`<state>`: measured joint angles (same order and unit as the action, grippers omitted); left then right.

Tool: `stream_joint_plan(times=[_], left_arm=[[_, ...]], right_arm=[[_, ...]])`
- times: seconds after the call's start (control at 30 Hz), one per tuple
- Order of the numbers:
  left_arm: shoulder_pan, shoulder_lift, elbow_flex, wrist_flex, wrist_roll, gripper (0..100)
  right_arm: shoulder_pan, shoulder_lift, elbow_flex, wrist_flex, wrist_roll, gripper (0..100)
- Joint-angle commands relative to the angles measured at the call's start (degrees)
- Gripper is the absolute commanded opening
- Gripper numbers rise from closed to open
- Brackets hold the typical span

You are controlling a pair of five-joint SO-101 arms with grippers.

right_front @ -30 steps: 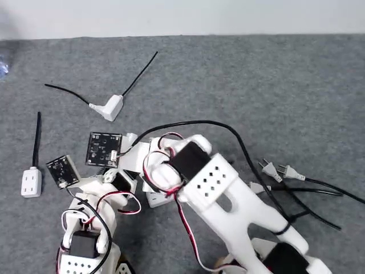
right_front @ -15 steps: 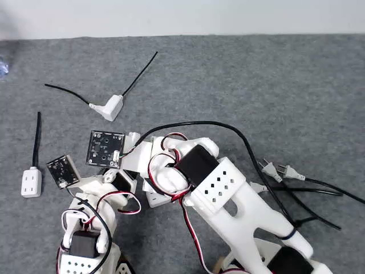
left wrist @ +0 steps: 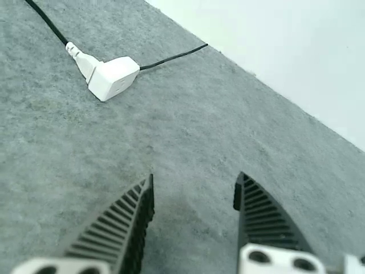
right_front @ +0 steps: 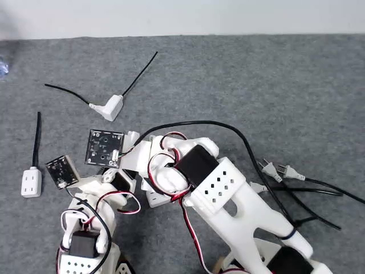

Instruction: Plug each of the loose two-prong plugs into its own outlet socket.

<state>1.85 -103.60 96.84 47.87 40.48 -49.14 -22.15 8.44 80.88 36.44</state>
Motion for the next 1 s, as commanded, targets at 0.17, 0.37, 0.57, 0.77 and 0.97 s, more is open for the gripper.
stream_joint_plan(times=[0.17,0.37,0.57,0.77,0.97], left_arm=[[-21.6,-0.7,-0.5,0.1,0.0,22],[-33.0,-0.7,-0.5,4.9,-4.4,22],[-33.5,-0.7,-0.5,5.5,-16.1,22],[-41.8,-0.7,-0.5,7.0,-30.5,22],[-47.4,-0.7,-0.5,10.3,-44.8,22]], right_arm=[[1.1,-1.4,2.2,-1.3,1.5,0.8],[1.5,2.4,3.3,4.0,6.1,0.8],[0.8,12.8,2.7,3.3,9.8,0.8],[-1.5,23.0,1.0,0.8,16.8,0.8],[-1.9,29.3,-3.7,1.8,19.8,0.8]])
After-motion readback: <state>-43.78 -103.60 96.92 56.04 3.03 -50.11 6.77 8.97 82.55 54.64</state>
